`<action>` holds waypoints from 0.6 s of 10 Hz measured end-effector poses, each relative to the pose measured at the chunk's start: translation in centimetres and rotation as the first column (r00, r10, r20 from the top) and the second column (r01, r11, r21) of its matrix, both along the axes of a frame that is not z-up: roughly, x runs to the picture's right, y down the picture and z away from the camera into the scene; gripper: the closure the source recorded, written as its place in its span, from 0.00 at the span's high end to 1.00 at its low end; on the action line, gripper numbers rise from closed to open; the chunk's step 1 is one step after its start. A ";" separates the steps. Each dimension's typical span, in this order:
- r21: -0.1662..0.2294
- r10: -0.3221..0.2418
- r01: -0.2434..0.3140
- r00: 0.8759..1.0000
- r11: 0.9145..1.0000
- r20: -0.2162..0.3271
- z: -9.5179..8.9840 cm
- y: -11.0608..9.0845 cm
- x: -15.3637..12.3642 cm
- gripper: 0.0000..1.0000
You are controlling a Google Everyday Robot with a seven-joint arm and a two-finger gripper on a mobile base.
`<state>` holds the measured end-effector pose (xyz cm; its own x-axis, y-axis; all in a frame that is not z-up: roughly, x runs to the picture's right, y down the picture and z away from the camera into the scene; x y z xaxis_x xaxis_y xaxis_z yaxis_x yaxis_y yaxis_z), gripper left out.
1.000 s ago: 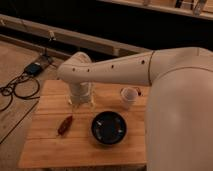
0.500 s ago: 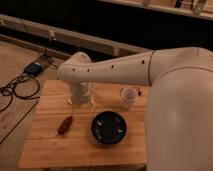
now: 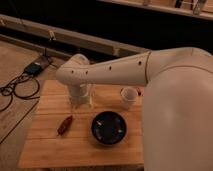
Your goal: Place the pepper in the ceramic bowl
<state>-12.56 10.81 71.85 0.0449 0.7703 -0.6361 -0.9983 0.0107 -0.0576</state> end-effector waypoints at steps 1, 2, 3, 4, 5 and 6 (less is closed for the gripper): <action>0.002 0.003 -0.003 1.000 1.000 0.004 0.4 0.5 -0.8 0.65; 0.003 0.007 -0.007 1.000 1.000 0.008 0.9 1.1 -1.6 0.65; 0.003 0.009 -0.009 1.000 1.000 0.013 1.4 1.7 -2.2 0.65; -0.004 0.014 -0.014 1.000 1.000 0.017 2.1 2.7 -3.1 0.65; -0.007 0.016 -0.016 1.000 1.000 0.020 2.6 3.3 -3.6 0.65; -0.012 0.018 -0.018 1.000 1.000 0.022 3.4 4.2 -4.1 0.65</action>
